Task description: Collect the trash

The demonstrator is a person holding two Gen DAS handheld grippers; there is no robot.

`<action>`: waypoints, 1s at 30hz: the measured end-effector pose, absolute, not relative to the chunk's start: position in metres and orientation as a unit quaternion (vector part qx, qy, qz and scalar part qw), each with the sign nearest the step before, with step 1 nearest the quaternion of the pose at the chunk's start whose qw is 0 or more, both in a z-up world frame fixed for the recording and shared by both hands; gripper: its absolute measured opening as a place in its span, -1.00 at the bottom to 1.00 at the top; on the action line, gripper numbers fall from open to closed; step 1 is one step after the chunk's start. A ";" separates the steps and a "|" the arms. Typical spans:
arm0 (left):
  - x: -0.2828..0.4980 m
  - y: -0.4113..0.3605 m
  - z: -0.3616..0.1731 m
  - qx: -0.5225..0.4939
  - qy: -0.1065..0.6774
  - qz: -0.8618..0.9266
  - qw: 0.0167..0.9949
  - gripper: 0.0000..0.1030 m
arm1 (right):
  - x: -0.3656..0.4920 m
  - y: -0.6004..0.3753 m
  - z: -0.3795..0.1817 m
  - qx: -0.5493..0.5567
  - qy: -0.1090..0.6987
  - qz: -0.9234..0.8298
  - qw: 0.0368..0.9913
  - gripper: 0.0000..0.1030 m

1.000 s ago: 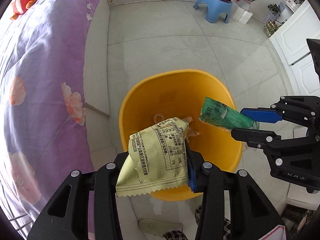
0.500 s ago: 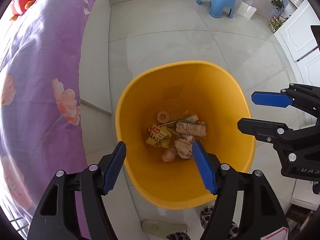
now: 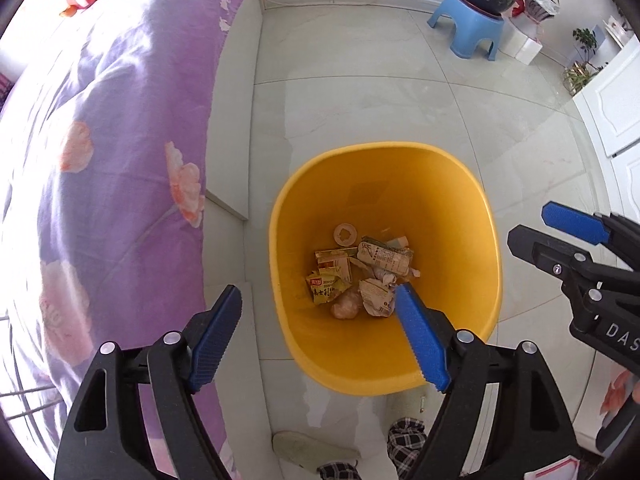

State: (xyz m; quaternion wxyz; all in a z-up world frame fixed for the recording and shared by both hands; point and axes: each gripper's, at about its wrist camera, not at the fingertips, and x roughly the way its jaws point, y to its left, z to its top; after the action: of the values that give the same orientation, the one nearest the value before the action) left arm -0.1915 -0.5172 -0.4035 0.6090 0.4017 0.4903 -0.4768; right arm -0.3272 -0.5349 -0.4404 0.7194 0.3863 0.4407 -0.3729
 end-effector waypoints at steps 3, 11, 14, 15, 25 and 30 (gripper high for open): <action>-0.186 -0.513 -0.393 0.388 0.497 -0.466 0.620 0.56 | -0.329 -0.526 -0.432 0.391 0.433 -0.395 0.710 0.09; -0.178 -0.507 -0.373 0.382 0.496 -0.459 0.631 0.68 | -0.324 -0.508 -0.419 0.387 0.437 -0.405 0.704 0.09; -0.177 -0.505 -0.371 0.381 0.496 -0.458 0.632 0.68 | -0.324 -0.505 -0.416 0.390 0.436 -0.405 0.703 0.09; -0.177 -0.506 -0.371 0.380 0.496 -0.458 0.632 0.68 | -0.324 -0.505 -0.415 0.390 0.436 -0.406 0.703 0.09; -0.177 -0.503 -0.368 0.379 0.492 -0.463 0.632 0.69 | -0.321 -0.499 -0.410 0.391 0.435 -0.405 0.703 0.09; -0.177 -0.502 -0.366 0.380 0.491 -0.463 0.633 0.69 | -0.320 -0.497 -0.411 0.392 0.436 -0.403 0.703 0.09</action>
State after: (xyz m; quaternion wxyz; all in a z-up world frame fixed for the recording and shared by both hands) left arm -0.1771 -0.5024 -0.3664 0.6329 0.3796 0.4907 -0.4632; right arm -0.3203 -0.4970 -0.4106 0.7028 0.3918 0.4356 -0.4035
